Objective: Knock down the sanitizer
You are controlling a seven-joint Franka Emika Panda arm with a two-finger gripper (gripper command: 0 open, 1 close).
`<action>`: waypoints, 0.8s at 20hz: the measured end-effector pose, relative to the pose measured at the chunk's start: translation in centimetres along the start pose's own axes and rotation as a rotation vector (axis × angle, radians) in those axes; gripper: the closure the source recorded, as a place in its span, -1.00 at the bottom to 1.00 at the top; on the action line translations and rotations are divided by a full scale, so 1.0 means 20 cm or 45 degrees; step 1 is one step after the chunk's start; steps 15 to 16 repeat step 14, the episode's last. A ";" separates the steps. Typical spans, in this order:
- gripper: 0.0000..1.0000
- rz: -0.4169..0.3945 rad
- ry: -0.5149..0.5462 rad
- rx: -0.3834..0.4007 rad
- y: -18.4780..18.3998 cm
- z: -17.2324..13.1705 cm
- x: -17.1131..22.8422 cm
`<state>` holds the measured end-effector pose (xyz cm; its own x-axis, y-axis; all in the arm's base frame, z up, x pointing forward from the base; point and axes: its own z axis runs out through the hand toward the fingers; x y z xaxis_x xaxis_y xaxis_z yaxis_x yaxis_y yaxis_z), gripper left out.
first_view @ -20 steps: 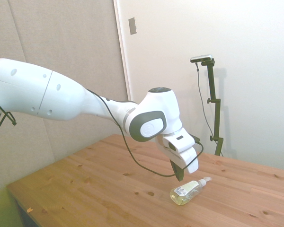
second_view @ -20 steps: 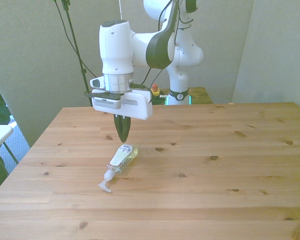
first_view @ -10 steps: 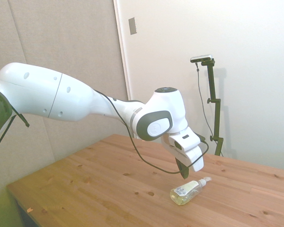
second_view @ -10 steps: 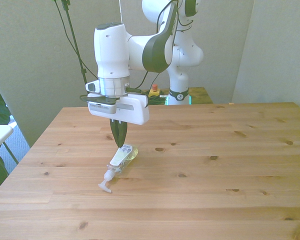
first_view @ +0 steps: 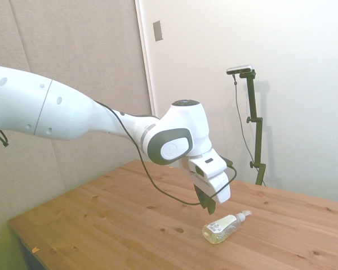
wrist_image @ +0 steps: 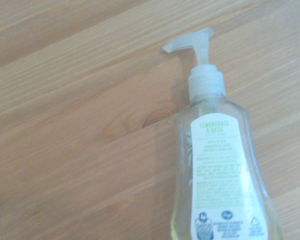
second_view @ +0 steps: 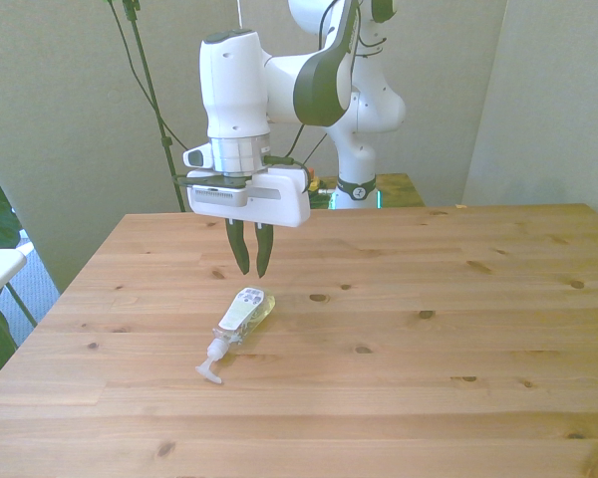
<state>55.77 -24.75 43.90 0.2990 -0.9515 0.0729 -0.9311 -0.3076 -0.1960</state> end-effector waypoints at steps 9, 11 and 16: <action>-1.00 -0.098 -0.004 -0.012 0.08 -0.12 -0.32; -1.00 -0.118 -0.003 -0.018 0.10 -0.12 -0.40; -1.00 -0.141 -0.008 -0.018 0.12 -0.13 -0.51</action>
